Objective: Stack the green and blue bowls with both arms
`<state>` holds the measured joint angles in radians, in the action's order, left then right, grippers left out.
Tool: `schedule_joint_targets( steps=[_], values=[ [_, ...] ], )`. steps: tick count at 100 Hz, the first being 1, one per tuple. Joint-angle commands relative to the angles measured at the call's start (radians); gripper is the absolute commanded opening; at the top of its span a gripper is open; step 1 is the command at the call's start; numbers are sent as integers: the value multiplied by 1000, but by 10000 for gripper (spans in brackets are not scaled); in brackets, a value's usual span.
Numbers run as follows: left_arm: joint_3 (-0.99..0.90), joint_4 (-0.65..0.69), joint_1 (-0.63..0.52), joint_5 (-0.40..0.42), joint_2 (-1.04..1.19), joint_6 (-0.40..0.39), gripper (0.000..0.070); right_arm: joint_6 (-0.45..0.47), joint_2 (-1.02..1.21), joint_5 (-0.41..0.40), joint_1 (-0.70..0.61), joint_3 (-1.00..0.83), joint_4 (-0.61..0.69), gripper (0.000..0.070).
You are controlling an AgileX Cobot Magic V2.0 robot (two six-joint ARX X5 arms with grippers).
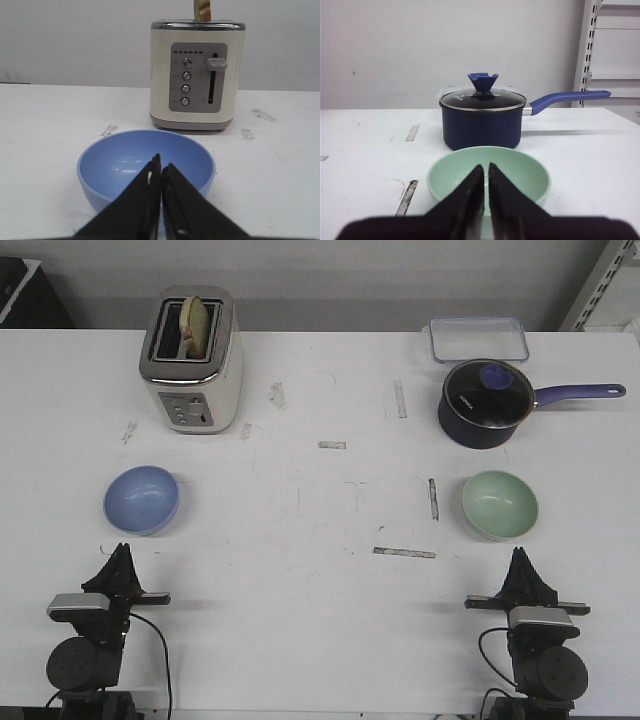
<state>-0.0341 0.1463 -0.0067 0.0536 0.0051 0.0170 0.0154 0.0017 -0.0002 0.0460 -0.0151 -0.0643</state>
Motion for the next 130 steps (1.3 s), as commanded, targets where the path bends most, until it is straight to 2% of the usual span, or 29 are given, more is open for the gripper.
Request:
schedule_joint_targets(
  steps=[1,106,124,130],
  values=[
    [21,12,2,-1,-2,-2,2,10,0,0,-1,3,-10,4],
    [21,12,2,-1,-2,-2,2,21,0,6,-1,3,-13,4],
    [21,12,2,-1,-2,-2,2,40,0,8,-1,-32,-158,4],
    [21,12,2,-1,-2,-2,2,37,12,14,-1,-87,-164,4]
  ],
)
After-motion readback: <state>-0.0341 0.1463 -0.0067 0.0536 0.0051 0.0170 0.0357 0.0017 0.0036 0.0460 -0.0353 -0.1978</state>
